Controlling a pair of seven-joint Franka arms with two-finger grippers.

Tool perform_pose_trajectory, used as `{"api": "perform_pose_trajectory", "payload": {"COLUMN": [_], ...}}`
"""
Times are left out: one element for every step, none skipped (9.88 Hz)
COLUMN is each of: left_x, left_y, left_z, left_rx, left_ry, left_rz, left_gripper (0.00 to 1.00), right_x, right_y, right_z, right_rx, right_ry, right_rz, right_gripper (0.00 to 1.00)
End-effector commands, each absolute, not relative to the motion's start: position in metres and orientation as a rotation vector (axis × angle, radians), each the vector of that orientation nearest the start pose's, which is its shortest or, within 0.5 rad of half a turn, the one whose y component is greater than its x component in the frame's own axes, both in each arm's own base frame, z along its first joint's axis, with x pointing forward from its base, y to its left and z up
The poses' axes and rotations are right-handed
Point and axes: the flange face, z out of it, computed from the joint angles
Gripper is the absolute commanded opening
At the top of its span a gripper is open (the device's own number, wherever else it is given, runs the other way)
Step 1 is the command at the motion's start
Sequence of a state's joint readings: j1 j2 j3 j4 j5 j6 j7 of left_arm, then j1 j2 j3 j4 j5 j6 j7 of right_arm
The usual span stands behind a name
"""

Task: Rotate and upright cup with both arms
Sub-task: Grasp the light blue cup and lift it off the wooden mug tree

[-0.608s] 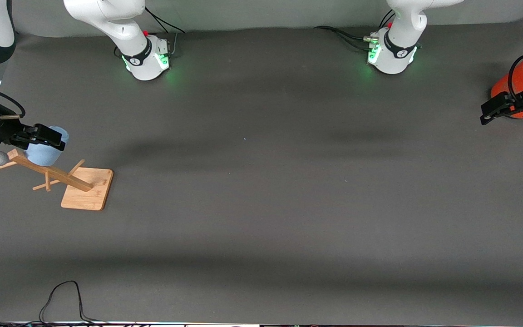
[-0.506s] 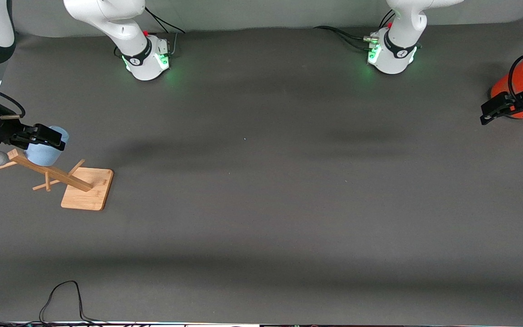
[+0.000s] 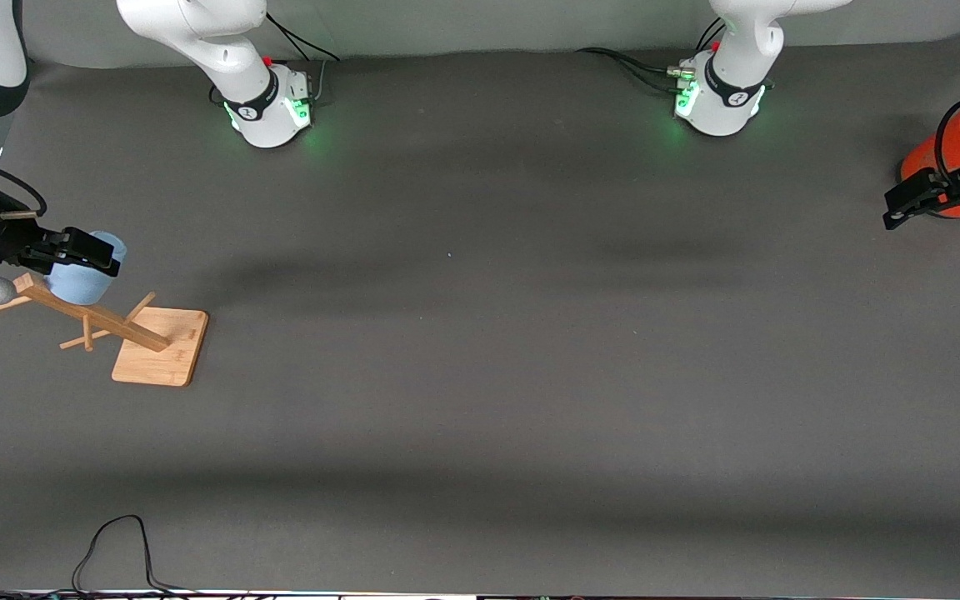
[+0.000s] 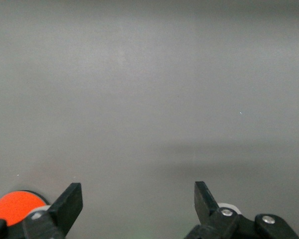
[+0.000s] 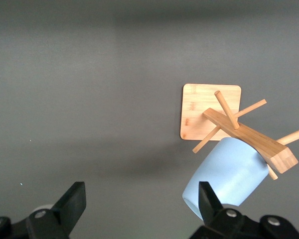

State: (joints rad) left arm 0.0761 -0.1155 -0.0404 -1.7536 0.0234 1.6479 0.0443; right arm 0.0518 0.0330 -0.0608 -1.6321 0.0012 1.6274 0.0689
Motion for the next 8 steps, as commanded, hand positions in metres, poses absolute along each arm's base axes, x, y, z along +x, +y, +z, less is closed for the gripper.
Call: {"api": "perform_pose_trajectory", "payload": {"left_x": [0.522, 0.521, 0.52, 0.521, 0.521, 0.521, 0.521, 0.522], "left_y": [0.015, 0.014, 0.014, 0.012, 0.012, 0.011, 0.011, 0.012], "left_z": [0.617, 0.617, 0.619, 0.619, 0.622, 0.623, 0.623, 0.622], "left_rx": [-3.114, -3.114, -3.113, -3.121, -3.128, -3.129, -3.131, -3.131], "left_ry": [0.04, 0.035, 0.037, 0.039, 0.036, 0.038, 0.038, 0.036], "left_rz": [-0.041, -0.034, -0.039, -0.044, -0.054, -0.057, -0.055, -0.052], "left_gripper": [1.0, 1.0, 1.0, 1.0, 1.0, 1.0, 1.0, 1.0], "right_x": [0.57, 0.564, 0.558, 0.55, 0.544, 0.539, 0.533, 0.527], "right_y": [-0.004, -0.007, -0.017, -0.036, -0.056, -0.08, -0.096, -0.11], "right_z": [0.584, 0.579, 0.578, 0.575, 0.571, 0.566, 0.563, 0.559], "right_rx": [-3.121, -3.121, -3.12, -3.114, -3.112, -3.105, -3.097, -3.087], "right_ry": [0.129, 0.143, 0.169, 0.219, 0.264, 0.278, 0.303, 0.342], "right_rz": [0.072, 0.094, 0.103, 0.117, 0.132, 0.147, 0.156, 0.163], "right_gripper": [1.0, 1.0, 1.0, 1.0, 1.0, 1.0, 1.0, 1.0]}}
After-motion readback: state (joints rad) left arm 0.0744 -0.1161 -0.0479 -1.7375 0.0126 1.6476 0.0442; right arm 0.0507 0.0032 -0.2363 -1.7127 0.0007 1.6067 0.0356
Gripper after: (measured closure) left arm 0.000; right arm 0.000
